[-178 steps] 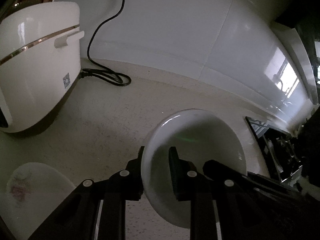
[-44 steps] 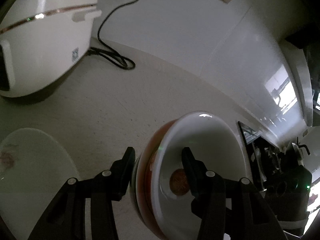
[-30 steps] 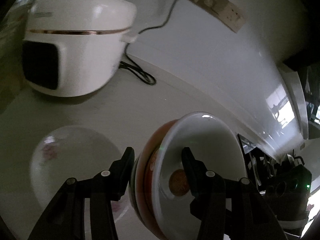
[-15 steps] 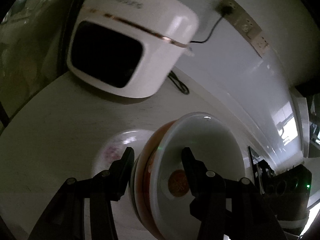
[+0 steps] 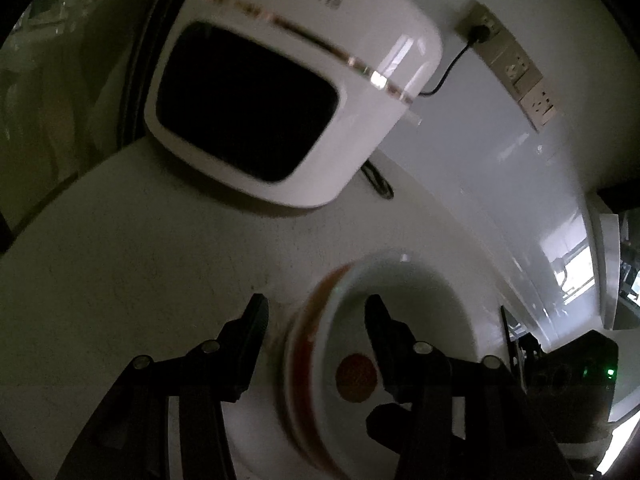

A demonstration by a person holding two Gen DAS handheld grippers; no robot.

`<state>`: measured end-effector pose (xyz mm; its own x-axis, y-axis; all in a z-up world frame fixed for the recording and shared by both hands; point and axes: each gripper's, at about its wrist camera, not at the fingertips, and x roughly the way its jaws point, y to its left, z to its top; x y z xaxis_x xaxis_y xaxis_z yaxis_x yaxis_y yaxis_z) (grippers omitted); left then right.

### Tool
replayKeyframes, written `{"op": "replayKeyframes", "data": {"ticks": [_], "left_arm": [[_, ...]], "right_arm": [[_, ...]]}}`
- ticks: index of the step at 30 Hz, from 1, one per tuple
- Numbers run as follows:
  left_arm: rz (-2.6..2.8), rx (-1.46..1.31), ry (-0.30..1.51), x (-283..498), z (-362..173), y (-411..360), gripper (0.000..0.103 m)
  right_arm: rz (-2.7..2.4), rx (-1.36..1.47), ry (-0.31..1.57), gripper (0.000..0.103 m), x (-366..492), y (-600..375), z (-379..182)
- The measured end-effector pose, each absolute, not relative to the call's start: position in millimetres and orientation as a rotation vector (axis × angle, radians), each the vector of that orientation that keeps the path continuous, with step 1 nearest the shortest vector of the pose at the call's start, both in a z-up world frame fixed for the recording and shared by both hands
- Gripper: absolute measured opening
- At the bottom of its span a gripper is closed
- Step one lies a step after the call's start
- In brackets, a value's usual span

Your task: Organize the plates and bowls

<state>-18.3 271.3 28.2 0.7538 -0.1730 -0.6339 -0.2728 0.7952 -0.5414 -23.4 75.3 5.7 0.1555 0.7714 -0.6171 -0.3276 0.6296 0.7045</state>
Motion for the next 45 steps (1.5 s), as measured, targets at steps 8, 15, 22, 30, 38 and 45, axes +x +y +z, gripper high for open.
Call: {"op": "replayKeyframes", "data": {"ticks": [8,15,22,30,38,45], "left_arm": [[0.082,-0.663,0.728,-18.7,25.6,278.8,0.068],[0.134,-0.583,0.521,-71.3,41.9,268.3,0.090],[0.191,-0.325,0.432,-144.2,22.7,220.4,0.103],[0.262,-0.237,0.458,-211.3,-9.3,198.2,0.103],[0.238,-0.298,0.489,-237.9,-23.0,197.3,0.103],[0.295,-0.254,0.468,-245.3,-22.7,191.0,0.103]], "right_arm": [[0.787,0.371,1.124,0.097,-21.0,66.7,33.4],[0.746,0.285,0.869,0.097,-59.0,32.1,60.2],[0.618,0.168,0.523,0.098,-140.8,-5.5,41.9],[0.464,0.032,0.327,0.099,-211.2,-23.3,-10.4],[0.434,-0.065,0.275,0.100,-242.5,-29.4,-31.0],[0.426,-0.058,0.262,0.103,-249.8,-35.6,-29.4]]}}
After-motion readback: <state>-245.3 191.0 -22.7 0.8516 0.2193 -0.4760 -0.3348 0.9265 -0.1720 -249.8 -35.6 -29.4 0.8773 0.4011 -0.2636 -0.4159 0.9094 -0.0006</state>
